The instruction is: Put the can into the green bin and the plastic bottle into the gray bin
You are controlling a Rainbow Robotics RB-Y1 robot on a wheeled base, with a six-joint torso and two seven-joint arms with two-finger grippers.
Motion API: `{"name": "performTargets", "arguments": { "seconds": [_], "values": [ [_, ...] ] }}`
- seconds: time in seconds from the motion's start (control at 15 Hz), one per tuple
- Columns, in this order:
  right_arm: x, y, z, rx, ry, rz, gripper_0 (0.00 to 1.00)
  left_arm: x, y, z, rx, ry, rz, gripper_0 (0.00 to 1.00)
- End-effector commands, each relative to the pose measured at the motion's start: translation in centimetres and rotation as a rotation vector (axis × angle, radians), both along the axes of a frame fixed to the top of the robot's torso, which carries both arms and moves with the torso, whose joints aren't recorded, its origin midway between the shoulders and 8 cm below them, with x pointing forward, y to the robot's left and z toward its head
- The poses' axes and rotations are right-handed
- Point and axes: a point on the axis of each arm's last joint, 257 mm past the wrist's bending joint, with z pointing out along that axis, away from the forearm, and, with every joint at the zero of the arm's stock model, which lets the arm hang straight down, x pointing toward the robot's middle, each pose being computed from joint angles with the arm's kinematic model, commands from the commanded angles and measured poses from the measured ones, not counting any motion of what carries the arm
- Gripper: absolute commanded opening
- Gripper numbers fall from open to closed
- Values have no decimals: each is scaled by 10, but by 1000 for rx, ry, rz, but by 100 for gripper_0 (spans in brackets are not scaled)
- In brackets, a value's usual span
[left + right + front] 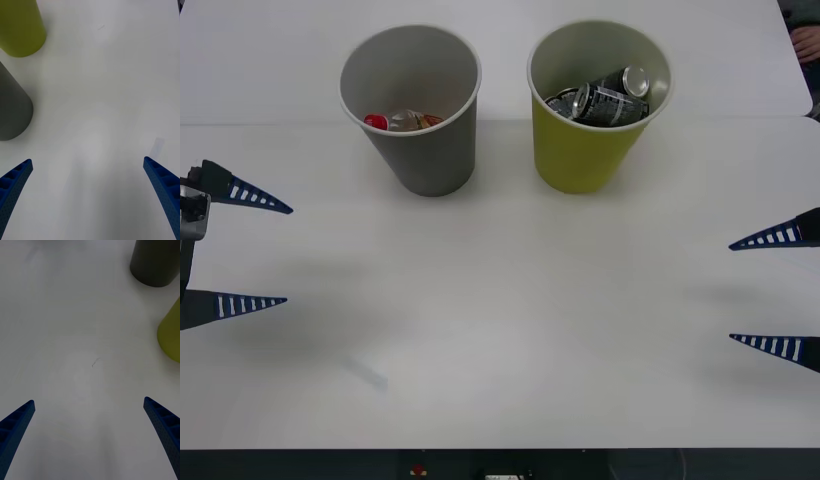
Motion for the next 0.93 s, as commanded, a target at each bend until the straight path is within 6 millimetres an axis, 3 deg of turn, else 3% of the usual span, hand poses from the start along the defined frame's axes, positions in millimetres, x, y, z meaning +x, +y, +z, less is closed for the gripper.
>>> {"name": "performTargets", "arguments": {
  "seconds": [0.07, 0.4, 0.93],
  "values": [
    [0, 0, 0, 0, 0, 0, 100, -7, 4, -12, 47, -6, -17, 100],
    [0, 0, 0, 0, 0, 0, 100, -18, 5, -25, 60, 26, -19, 100],
    [0, 0, 0, 0, 0, 0, 100, -18, 8, -29, 73, 34, -4, 100]
  ]
}}
